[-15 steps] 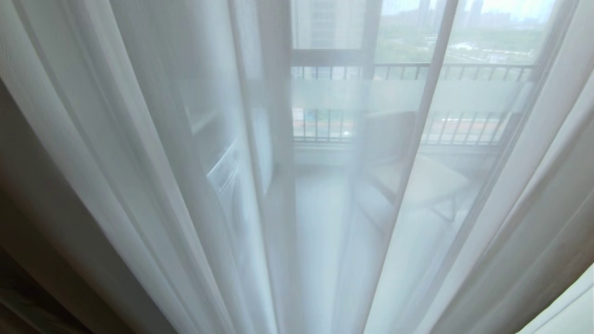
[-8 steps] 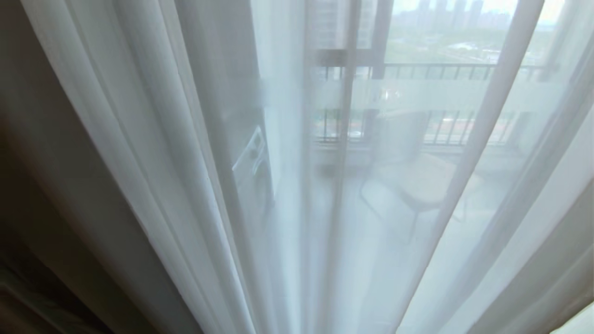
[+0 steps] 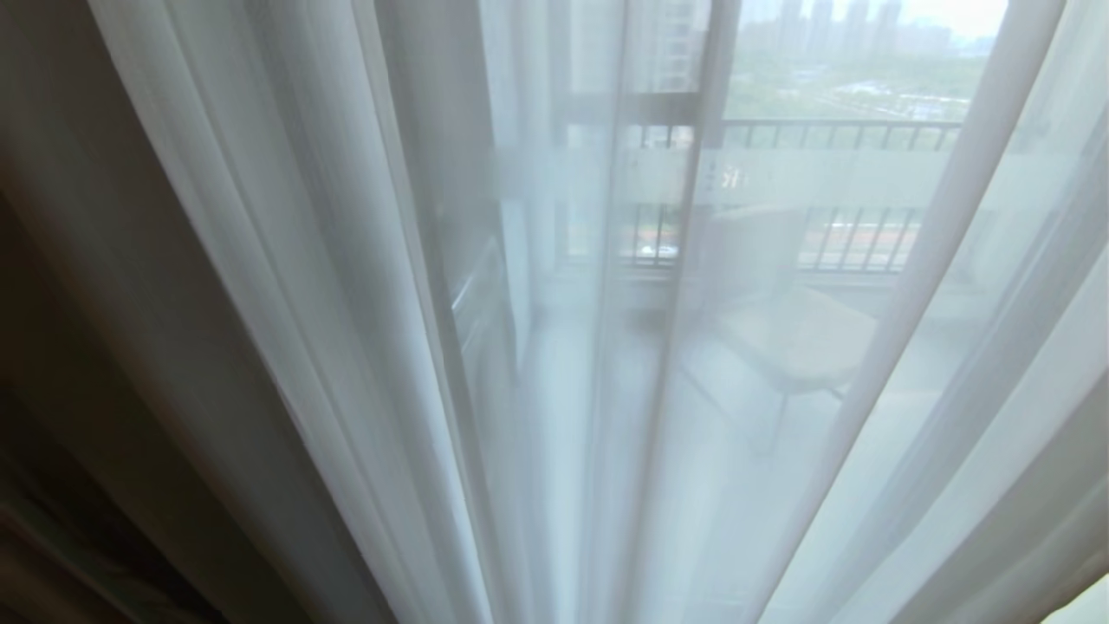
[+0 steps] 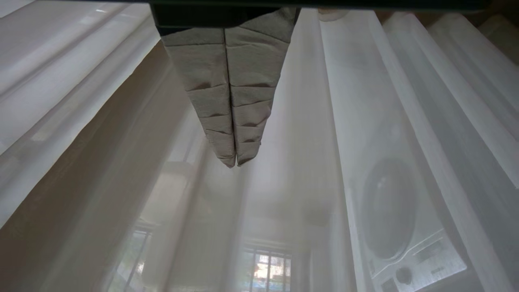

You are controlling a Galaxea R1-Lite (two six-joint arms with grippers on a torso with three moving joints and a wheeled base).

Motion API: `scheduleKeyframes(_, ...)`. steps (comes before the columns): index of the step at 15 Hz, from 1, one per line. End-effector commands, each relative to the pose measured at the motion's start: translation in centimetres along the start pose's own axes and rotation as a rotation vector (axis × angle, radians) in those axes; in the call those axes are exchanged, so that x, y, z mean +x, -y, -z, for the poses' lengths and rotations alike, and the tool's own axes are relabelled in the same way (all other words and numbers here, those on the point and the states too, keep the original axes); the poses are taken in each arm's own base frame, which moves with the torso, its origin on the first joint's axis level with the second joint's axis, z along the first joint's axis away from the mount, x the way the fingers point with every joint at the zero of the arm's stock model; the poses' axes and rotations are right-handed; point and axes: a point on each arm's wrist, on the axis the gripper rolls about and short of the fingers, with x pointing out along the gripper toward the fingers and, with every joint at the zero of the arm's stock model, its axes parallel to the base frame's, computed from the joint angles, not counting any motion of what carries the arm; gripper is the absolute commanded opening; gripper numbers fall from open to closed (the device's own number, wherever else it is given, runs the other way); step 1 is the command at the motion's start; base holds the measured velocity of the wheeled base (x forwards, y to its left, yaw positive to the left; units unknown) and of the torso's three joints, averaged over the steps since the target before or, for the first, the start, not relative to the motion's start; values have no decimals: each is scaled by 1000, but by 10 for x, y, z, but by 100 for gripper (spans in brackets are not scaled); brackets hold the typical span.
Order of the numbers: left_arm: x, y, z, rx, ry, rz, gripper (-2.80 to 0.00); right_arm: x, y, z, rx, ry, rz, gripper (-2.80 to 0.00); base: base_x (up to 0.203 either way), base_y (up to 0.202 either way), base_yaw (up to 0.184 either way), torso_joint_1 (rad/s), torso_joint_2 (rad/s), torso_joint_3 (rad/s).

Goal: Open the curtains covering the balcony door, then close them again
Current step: Close the outer curtains on both sides

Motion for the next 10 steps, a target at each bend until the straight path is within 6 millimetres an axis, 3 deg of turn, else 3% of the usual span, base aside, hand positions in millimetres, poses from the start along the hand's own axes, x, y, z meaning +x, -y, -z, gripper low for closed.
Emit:
scheduleKeyframes(1,0,0,0,-1,1,-1,-280,0,0,0,-1,1,-1,-280,0,0,0,0,0,0)
scheduleKeyframes(10,0,0,0,-1,0,-1,-280,0,0,0,-1,1,-1,-280,0,0,0,0,0,0)
